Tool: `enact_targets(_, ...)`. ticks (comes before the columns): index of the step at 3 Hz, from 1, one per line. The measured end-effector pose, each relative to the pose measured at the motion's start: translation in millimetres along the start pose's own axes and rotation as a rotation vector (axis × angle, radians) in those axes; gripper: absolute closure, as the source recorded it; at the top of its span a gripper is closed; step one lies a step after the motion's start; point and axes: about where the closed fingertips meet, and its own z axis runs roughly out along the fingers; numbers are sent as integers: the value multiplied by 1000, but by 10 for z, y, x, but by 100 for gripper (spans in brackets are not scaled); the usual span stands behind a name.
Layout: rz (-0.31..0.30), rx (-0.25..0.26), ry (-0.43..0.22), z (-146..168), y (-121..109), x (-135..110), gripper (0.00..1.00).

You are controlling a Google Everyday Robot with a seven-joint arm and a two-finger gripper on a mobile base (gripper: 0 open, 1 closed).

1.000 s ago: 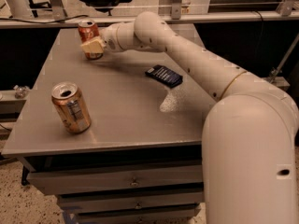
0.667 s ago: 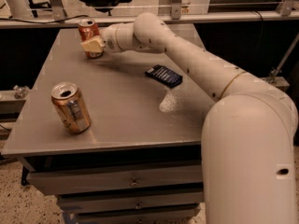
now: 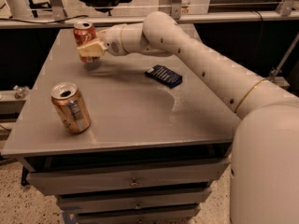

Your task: Move coke can near orange can

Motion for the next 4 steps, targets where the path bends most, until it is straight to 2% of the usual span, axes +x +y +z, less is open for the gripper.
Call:
enact_targets(1, -56, -103, 20, -232, 485, -37, 100)
enact_targets(2, -105, -170, 74, -528, 881, 72, 100)
enact_targets(3, -139, -230, 116, -779, 1202, 243, 100)
enact_targets(4, -163, -279, 131, -971, 1412, 376, 100)
